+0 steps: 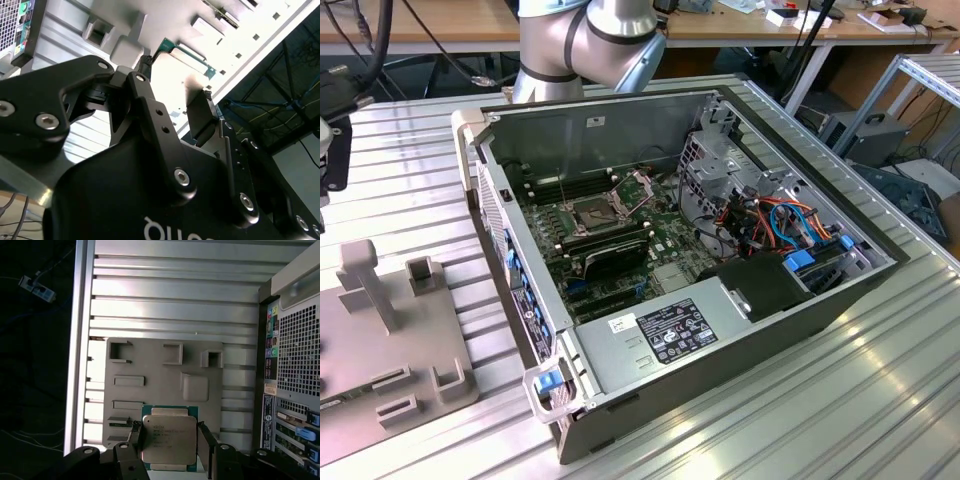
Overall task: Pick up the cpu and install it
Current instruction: 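Pick up the cpu and move it towards the insertion slot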
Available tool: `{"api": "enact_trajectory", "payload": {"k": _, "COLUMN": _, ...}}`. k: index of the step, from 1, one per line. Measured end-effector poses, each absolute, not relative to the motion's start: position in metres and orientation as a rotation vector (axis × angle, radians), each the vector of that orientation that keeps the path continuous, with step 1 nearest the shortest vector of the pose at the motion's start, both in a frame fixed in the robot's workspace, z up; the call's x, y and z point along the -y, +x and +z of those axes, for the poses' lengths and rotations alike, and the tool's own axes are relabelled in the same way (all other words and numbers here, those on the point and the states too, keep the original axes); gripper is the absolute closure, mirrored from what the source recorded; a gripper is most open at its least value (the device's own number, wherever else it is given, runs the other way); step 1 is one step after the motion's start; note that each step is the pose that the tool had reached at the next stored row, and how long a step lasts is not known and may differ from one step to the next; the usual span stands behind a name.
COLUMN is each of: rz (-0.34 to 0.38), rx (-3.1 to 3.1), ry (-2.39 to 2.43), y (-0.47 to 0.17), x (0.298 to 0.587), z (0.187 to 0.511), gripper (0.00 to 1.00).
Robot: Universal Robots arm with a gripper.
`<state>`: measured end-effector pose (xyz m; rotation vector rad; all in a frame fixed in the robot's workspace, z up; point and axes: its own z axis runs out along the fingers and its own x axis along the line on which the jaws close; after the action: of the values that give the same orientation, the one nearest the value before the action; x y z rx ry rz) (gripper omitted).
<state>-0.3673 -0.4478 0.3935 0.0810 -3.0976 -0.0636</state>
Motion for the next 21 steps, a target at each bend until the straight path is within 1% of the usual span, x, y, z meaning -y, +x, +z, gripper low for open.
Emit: {"api": "enact_trajectory", "payload": {"k": 21, "rz": -0.064, "rx": 3.098, "ry": 0.081, "y": -0.322, "x": 0.448, "z": 0.393, "gripper": 0.47}}
